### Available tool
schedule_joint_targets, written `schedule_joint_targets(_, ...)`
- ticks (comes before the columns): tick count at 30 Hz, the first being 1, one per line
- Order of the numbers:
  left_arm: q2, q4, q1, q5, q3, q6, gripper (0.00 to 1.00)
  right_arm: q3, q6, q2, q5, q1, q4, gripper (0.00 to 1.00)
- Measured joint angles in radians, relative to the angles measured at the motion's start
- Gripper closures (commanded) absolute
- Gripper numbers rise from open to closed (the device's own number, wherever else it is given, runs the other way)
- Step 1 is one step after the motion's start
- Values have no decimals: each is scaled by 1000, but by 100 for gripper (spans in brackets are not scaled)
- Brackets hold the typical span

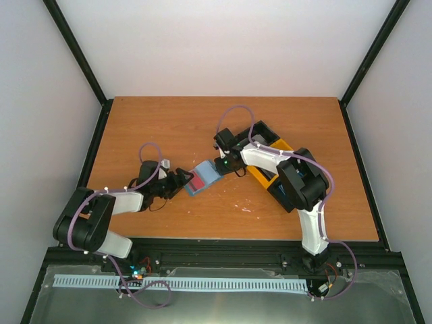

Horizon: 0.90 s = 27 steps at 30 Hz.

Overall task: Put the credit cards into the card holder
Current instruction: Insert the credit card into the card holder, then close the card holder at the center of the board.

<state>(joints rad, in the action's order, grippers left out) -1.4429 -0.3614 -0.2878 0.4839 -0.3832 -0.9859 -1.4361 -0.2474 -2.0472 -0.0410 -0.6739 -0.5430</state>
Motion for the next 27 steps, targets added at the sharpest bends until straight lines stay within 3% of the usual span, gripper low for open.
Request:
schedule_joint_targets(12, -15, 3, 10, 60, -17, 50, 16, 6, 39, -24, -95, 0, 1, 78)
schedule_joint_targets(27, -15, 1, 22, 186, -90, 125, 16, 135, -32, 32, -220, 13, 143, 83)
